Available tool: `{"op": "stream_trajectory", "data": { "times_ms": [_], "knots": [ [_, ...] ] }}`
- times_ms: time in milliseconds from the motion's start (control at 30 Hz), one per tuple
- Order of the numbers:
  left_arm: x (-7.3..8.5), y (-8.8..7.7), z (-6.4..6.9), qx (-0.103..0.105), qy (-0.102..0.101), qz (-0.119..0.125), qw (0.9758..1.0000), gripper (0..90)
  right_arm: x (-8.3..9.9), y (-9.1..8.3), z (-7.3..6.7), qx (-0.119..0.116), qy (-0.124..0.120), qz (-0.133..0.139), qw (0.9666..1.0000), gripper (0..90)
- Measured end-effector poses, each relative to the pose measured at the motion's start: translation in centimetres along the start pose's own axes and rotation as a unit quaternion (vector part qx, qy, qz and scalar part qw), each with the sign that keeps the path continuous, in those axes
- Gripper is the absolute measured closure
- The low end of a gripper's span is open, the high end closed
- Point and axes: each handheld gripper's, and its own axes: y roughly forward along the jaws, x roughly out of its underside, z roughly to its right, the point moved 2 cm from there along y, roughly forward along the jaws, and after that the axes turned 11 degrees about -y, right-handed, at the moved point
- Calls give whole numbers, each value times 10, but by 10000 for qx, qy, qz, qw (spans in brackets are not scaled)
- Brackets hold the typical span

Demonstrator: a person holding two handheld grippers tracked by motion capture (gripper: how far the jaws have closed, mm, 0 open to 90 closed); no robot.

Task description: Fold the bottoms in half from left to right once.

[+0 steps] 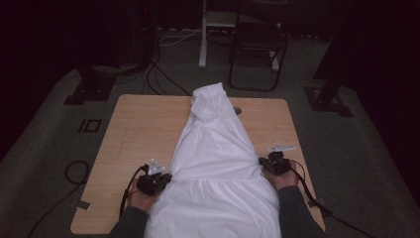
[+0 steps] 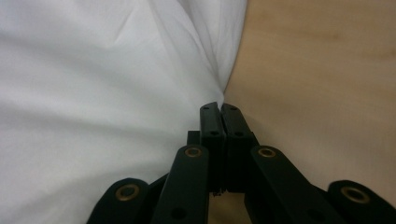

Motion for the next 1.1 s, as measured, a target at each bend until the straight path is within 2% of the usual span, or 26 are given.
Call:
{"op": "stream_trajectory", "data": {
  "times_ms": [167,200,233,300,367,467,567,667,800,833,867,900,933,967,1000,1033,1067,1100],
  "knots": [
    [28,-24,16,386,154,-225,9989,856,29,-30,-22,-228,-97,-79,9997,886],
    [30,-28,17,449,255,-243,9984,842,32,-33,-25,-256,-112,-98,9996,886],
    [30,-31,18,483,296,-173,9982,778,35,-38,-28,-296,-143,-152,9993,869],
    [22,-36,16,451,226,-1,9987,667,35,-42,-31,-273,-308,-156,9990,744],
    [7,-39,13,411,97,236,9988,597,28,-45,-30,-205,-453,63,9987,610],
    [-24,-36,14,334,131,490,9982,548,2,-47,-29,-218,-542,422,9974,510],
    [-52,-15,20,269,276,497,9980,521,-27,-39,-33,-255,-805,642,9944,475],
    [-69,15,28,152,429,286,9986,478,-56,-18,-41,-314,-1053,660,9917,452],
    [-75,54,34,-162,574,-78,9982,445,-85,14,-53,-328,-1299,516,9896,415],
    [-75,61,34,-249,556,-147,9980,445,-90,22,-54,-343,-1337,476,9893,410],
    [-73,67,32,-269,579,-238,9977,458,-95,29,-55,-339,-1351,448,9892,402],
    [-73,69,31,-216,577,-267,9977,522,-99,38,-56,-358,-1333,386,9897,395],
    [-72,69,30,-97,568,-210,9981,611,-101,43,-55,-368,-1319,331,9900,400],
    [-72,68,29,-62,566,-186,9982,739,-103,49,-54,-368,-1335,238,9901,447],
    [-72,64,29,-80,540,-148,9984,820,-104,55,-51,-362,-1359,151,9899,572],
    [-72,61,27,-80,504,-95,9987,850,-105,56,-47,-294,-1458,156,9888,719],
    [-72,57,25,-100,451,-20,9989,856,-106,56,-40,-109,-1385,188,9901,799],
    [-71,53,22,-113,357,40,9993,858,-108,53,-30,31,-1050,323,9939,861]
  ]
}}
